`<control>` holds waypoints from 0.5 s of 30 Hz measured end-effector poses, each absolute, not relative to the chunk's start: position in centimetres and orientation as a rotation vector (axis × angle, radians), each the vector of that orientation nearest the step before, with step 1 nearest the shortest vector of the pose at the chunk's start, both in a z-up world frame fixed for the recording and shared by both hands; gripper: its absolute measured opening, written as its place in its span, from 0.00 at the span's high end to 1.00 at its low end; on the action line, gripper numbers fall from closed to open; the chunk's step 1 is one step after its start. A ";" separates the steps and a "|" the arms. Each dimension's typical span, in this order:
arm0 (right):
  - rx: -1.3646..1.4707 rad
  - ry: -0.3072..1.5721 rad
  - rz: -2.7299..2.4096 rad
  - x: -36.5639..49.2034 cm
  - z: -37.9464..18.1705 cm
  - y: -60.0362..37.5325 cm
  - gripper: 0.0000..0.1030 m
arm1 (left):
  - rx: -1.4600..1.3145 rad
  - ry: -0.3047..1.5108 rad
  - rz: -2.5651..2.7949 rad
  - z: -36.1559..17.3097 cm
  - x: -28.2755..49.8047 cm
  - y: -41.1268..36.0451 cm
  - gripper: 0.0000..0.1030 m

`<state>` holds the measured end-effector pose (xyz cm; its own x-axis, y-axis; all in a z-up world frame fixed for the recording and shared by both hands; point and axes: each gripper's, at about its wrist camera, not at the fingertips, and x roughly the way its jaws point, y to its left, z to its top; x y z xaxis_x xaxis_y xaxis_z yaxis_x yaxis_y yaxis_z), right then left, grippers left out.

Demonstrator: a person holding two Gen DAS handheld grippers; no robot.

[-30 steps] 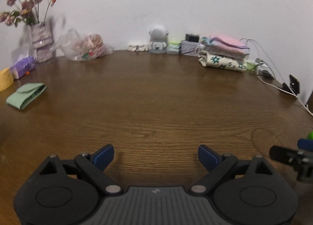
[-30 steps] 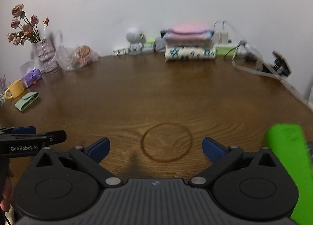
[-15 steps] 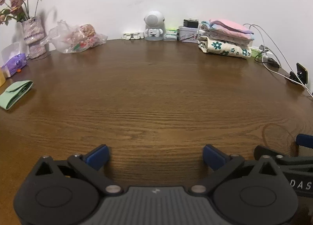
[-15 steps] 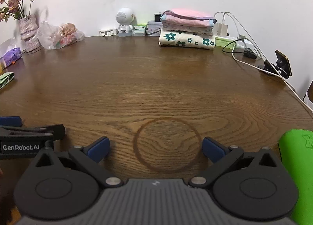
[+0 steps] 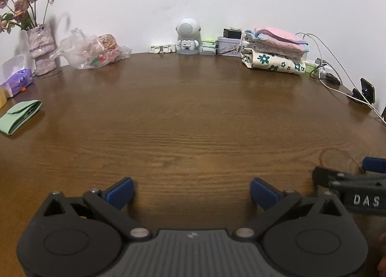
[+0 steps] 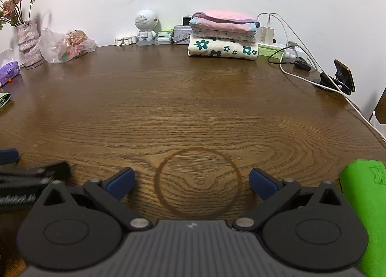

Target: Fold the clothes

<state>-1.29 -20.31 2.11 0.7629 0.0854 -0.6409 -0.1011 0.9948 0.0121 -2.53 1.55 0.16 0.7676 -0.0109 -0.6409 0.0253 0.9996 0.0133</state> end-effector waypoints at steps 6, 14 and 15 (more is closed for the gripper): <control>-0.024 0.696 0.103 -1.1 2.1 -20.4 0.01 | 0.018 0.698 -0.018 0.2 -1.6 1.5 0.00; -0.015 0.697 0.075 0.0 2.2 -20.4 0.01 | 0.020 0.699 -0.021 0.1 -0.5 1.1 0.00; -0.014 0.697 0.074 0.0 2.1 -20.4 0.01 | 0.019 0.699 -0.021 0.1 -0.5 1.1 0.00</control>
<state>-0.01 -20.44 2.15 0.7641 0.0631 -0.6419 -0.0726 0.9973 0.0116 -0.54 1.11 0.07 0.7655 -0.0134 -0.6433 0.0261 0.9996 0.0103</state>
